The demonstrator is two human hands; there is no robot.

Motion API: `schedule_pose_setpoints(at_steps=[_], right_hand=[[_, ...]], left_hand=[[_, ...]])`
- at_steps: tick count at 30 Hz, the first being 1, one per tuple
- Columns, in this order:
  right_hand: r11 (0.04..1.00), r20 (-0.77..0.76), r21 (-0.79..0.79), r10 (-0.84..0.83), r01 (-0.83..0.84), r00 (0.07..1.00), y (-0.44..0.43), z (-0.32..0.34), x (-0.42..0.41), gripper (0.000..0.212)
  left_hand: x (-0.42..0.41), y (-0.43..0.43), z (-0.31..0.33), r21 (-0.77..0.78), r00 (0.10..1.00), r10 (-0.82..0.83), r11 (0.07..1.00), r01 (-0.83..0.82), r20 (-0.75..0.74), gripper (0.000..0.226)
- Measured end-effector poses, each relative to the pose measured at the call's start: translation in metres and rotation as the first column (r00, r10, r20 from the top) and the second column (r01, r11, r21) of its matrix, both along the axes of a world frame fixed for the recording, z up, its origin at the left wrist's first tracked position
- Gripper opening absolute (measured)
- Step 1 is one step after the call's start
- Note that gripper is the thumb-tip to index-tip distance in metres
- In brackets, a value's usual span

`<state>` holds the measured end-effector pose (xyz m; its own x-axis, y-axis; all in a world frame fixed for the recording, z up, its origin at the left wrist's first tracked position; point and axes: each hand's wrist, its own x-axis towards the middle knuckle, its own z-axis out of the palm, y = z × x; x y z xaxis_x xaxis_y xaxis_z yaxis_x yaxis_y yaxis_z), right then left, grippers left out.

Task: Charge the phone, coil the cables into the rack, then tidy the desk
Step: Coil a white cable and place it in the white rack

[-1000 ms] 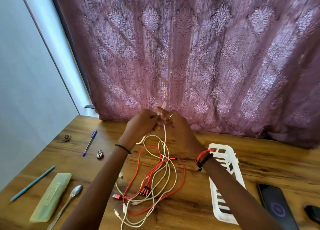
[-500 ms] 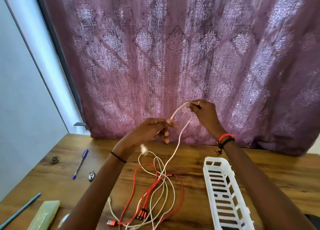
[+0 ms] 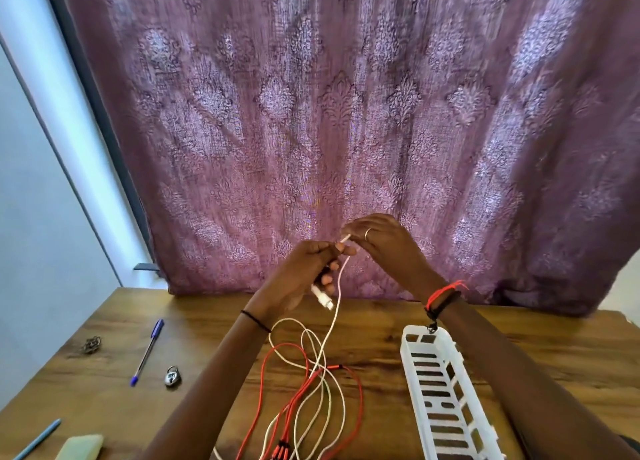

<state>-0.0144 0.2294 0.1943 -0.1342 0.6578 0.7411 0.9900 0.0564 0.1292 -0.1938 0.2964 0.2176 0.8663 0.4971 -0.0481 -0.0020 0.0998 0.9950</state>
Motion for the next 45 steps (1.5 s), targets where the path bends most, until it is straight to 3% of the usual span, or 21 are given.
schedule_pose_setpoints(at_steps=[2,4,8,10,11,16,21,27,30,32,37,42,45], right_hand=[[0.999,-0.25,0.006,-0.04,0.043,0.967,-0.004,0.006,0.005,0.026],[0.998,-0.524,-0.014,-0.054,0.055,0.85,-0.008,0.009,0.009,0.022],[1.0,-0.753,-0.018,-0.019,0.008,0.657,-0.007,0.011,-0.005,0.021],[1.0,-0.844,0.007,0.011,-0.008,0.536,-0.005,0.014,-0.016,0.022],[1.0,-0.874,0.022,0.023,-0.008,0.485,-0.003,0.015,-0.02,0.021],[0.994,-0.936,0.08,0.049,0.077,0.348,-0.001,0.011,-0.035,0.004],[0.992,-0.876,-0.012,-0.073,0.128,0.477,-0.007,0.001,-0.043,0.012],[0.98,-0.775,-0.069,-0.17,0.186,0.609,-0.024,-0.006,-0.065,0.014],[0.971,-0.717,-0.136,-0.232,0.194,0.657,-0.035,-0.007,-0.076,0.01],[0.954,-0.66,-0.203,-0.299,0.22,0.689,-0.04,-0.008,-0.08,0.019],[0.949,-0.6,-0.261,-0.303,0.177,0.74,-0.047,-0.006,-0.086,0.025],[0.93,-0.536,-0.304,-0.347,0.207,0.77,-0.049,0.002,-0.088,0.016],[0.905,-0.517,-0.348,-0.402,0.243,0.756,-0.053,0.007,-0.09,0.017]], left_hand=[[-0.003,-0.001,-0.001,-0.143,0.996,-0.041,0.988,0.051,0.073,0.028],[-0.005,-0.004,0.0,-0.34,0.983,-0.068,0.932,0.124,0.172,0.029],[-0.004,-0.01,-0.005,-0.656,0.907,-0.073,0.666,0.354,0.415,0.033],[-0.003,-0.012,-0.007,-0.698,0.833,-0.077,0.507,0.506,0.548,0.036],[-0.003,-0.013,-0.006,-0.689,0.805,-0.077,0.472,0.55,0.589,0.038],[0.007,-0.016,0.0,-0.625,0.755,-0.101,0.497,0.603,0.648,0.043],[0.016,-0.003,0.01,-0.586,0.75,-0.057,0.586,0.559,0.659,0.043],[0.026,0.02,0.013,-0.603,0.797,0.111,0.717,0.349,0.594,0.043],[0.031,0.027,0.012,-0.576,0.803,0.142,0.768,0.28,0.579,0.04],[0.033,0.027,0.013,-0.537,0.815,0.154,0.816,0.214,0.558,0.039],[0.04,0.018,0.01,-0.425,0.803,0.212,0.904,0.057,0.558,0.025],[0.045,0.01,0.01,-0.254,0.768,0.194,0.966,-0.042,0.61,0.032],[0.045,0.019,0.012,0.07,0.773,0.179,0.958,-0.277,0.609,0.034]])
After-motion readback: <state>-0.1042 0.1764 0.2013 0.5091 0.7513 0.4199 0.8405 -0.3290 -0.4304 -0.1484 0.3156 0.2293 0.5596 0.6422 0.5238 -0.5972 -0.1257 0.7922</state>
